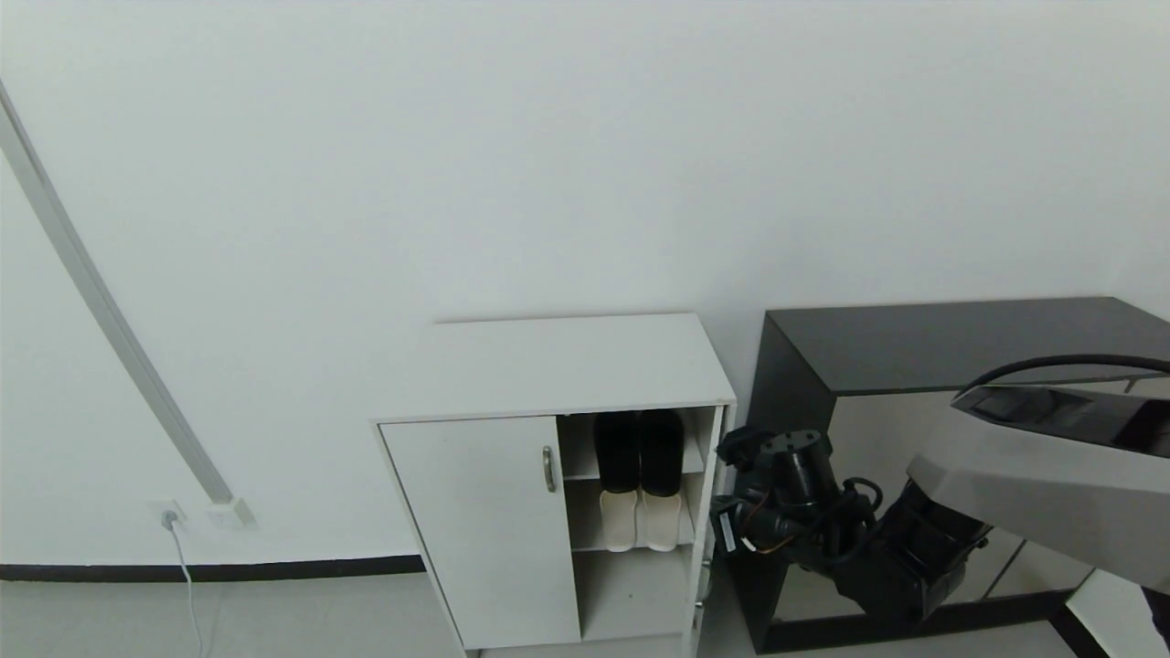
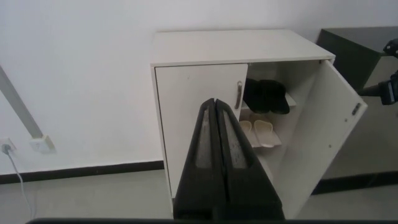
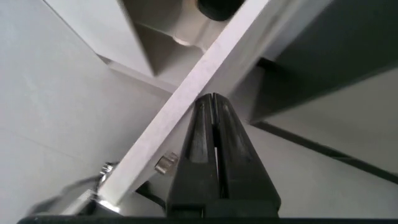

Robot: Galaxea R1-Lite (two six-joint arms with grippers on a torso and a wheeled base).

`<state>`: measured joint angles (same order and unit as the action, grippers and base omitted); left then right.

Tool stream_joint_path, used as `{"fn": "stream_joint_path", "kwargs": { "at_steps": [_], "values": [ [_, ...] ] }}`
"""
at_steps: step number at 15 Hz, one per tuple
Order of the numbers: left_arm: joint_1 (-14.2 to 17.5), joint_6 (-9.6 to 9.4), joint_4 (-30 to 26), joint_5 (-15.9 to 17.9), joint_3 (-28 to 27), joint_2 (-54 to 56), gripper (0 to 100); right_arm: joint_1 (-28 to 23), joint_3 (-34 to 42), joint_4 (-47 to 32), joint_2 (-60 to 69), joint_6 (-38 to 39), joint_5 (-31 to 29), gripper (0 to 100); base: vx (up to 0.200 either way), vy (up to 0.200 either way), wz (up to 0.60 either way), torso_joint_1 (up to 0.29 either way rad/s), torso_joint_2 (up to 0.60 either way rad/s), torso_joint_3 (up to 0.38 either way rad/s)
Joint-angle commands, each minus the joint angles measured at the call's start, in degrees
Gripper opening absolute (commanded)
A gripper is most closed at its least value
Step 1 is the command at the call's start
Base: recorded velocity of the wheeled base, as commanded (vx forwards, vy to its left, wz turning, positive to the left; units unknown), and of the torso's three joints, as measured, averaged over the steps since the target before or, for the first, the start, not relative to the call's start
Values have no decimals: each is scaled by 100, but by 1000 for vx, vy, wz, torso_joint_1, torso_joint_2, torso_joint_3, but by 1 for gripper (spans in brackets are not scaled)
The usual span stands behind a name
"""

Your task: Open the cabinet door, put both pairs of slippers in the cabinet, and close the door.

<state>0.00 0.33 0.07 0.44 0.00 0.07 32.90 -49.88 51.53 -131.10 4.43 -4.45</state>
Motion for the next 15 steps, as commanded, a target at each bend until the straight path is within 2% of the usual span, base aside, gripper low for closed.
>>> {"fn": "stream_joint_path", "kwargs": {
  "at_steps": [1, 5, 7, 11, 13, 15],
  "values": [
    [0, 2, 1, 0, 0, -7, 0, 111, -21, 217, -74, 76, 76, 0, 0, 0, 0, 0, 0, 0],
    [0, 11, 1, 0, 0, -7, 0, 111, 163, 595, -65, 85, 155, 0, 0, 0, 0, 0, 0, 0],
    [0, 11, 1, -9, 0, -7, 0, 111, 427, 1043, -47, 85, 559, 0, 0, 0, 0, 0, 0, 0],
    [0, 2, 1, -9, 0, -7, 0, 67, 1411, 2573, -74, 58, 1798, 0, 0, 0, 0, 0, 0, 0],
    [0, -7, 1, -9, 0, -7, 0, 76, 1772, 2994, -100, 23, 2053, 0, 0, 0, 0, 0, 0, 0],
    [0, 2, 1, -9, 0, -7, 0, 94, 1789, 3082, -223, -21, 2053, 0, 200, 0, 0, 2, 2, 2]
  ]
}}
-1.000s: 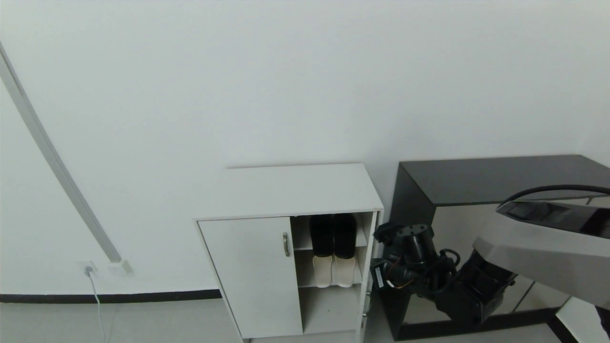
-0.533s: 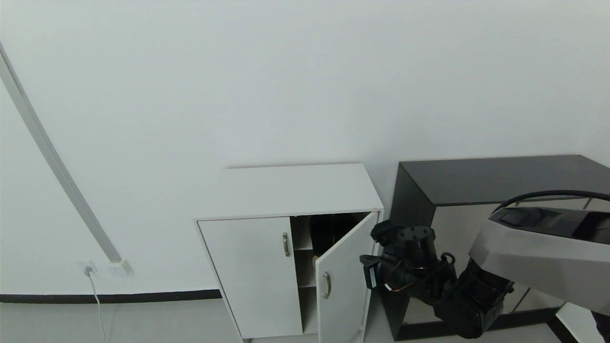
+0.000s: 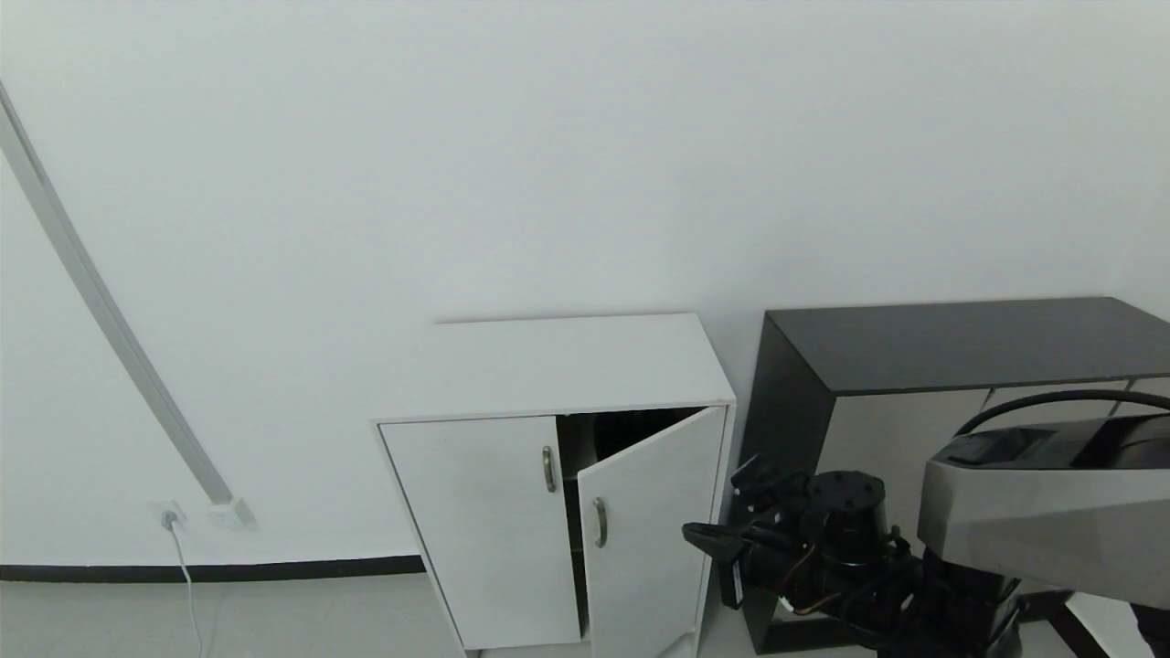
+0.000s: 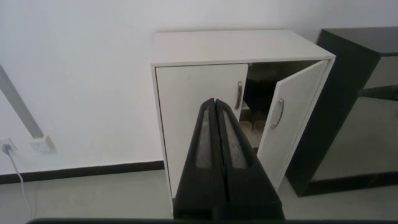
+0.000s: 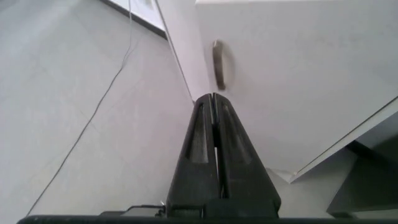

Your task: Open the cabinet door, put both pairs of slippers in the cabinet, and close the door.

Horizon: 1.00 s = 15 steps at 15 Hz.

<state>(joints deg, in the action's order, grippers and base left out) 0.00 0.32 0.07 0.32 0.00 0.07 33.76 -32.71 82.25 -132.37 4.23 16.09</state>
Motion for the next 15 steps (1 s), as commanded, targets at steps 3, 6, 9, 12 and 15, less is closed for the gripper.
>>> {"fn": "stream_joint_path", "kwargs": {
  "at_steps": [3, 6, 9, 12, 15],
  "values": [
    [0, 3, 1, -5, 0, -7, 0, 26, 36, 28, -228, -71, -1, 0, 200, 0, 0, -7, -2, 7],
    [0, -5, 1, 3, 0, -7, 0, 35, 28, 46, -307, -80, -10, 0, 200, 0, 0, 10, 5, 1],
    [0, -5, 1, 3, 0, -7, 0, 43, -131, 239, -527, -107, -18, 0, 67, 0, 0, 2, 1, 1],
    [0, -5, 1, 3, 0, -7, 0, 35, -500, 46, -633, -98, -36, 0, 0, 0, 0, 0, 0, 0],
    [0, -5, 1, 3, 0, -7, 0, 26, -843, -350, -641, -89, -53, 0, 0, 0, 0, 0, 0, 0]
  ]
}}
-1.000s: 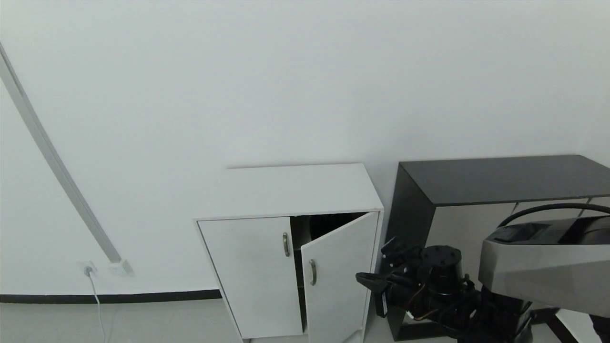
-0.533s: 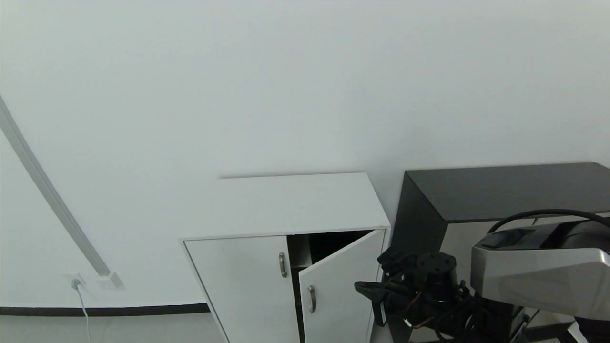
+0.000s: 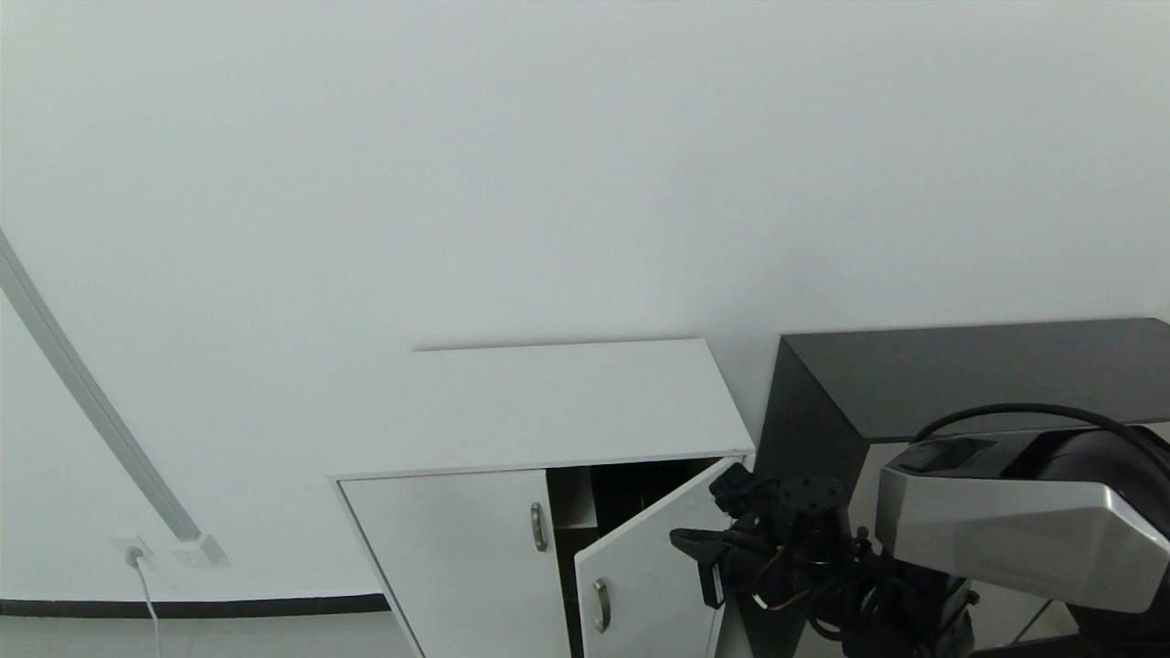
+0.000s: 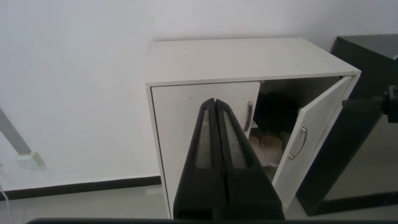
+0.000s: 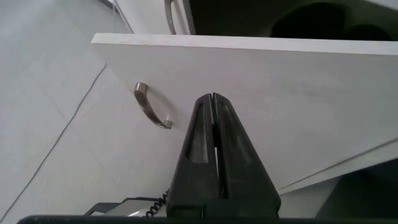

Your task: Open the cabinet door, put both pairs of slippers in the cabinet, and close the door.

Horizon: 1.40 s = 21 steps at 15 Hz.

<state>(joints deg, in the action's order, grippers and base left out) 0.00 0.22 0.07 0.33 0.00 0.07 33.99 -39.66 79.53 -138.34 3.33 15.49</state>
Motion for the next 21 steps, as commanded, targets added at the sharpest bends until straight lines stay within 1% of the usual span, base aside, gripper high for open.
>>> {"fn": "stream_joint_path", "kwargs": {
  "at_steps": [1, 6, 7, 8, 9, 15, 21],
  "values": [
    [0, 4, 1, 2, 0, -7, 0, -6, -244, -201, -53, 10, -3, 0, 0, 0, 0, 0, 0, 0],
    [-9, 13, 1, 2, 0, -7, 0, -85, -789, -781, -97, 10, -29, 0, 0, 0, 0, 0, 0, 0],
    [0, 13, 1, 2, 0, -7, 0, -94, -868, -860, -106, 10, -152, 0, 0, 0, 0, 0, 0, 0],
    [0, 13, 1, 2, 0, -7, 0, -94, -1123, -1001, -193, 19, -460, 0, 0, 0, 0, 0, 0, 0],
    [0, 13, 1, 2, 0, -7, 0, -94, -1238, -1063, -246, 19, -495, 0, 0, 0, 0, 0, 0, 0],
    [-9, 13, 1, 2, 0, -7, 0, -191, -1870, -1484, -510, 19, -512, 0, 0, 0, 0, 0, 0, 0],
    [0, 22, 1, 2, 0, -7, 0, -217, -2152, -1704, -650, 19, -521, 0, 0, 0, 0, 0, 0, 0]
  ]
}}
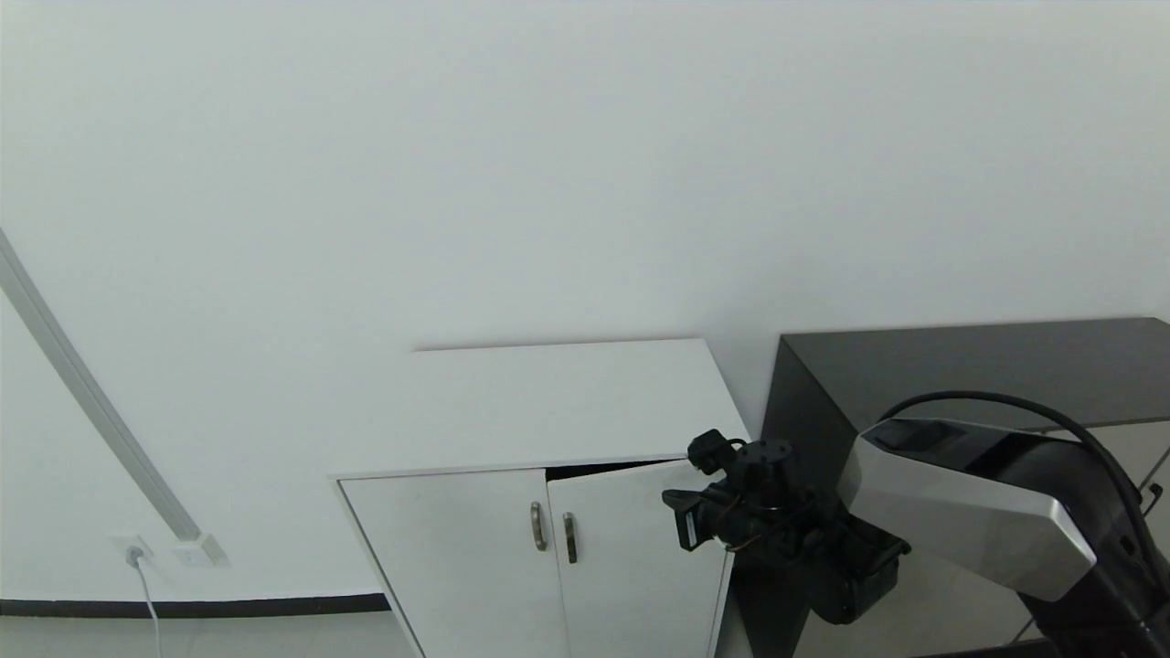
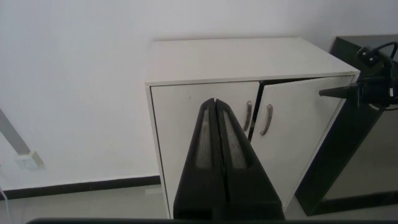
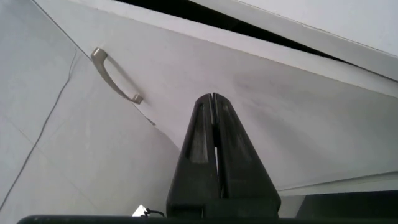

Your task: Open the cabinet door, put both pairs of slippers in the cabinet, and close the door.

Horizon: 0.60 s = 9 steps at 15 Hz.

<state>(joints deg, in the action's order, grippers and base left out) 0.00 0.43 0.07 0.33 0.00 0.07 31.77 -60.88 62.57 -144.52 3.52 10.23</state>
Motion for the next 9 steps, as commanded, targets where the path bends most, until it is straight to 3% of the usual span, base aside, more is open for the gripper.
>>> {"fn": "stream_joint_path", "kwargs": {
  "at_steps": [1, 9],
  "values": [
    [0, 1, 1, -7, 0, -7, 0, 5, -82, -61, -32, -1, 6, 0, 0, 0, 0, 0, 0, 0],
    [0, 1, 1, -7, 0, -7, 0, -30, -425, -342, -68, -1, -126, 0, 0, 0, 0, 0, 0, 0]
  ]
}}
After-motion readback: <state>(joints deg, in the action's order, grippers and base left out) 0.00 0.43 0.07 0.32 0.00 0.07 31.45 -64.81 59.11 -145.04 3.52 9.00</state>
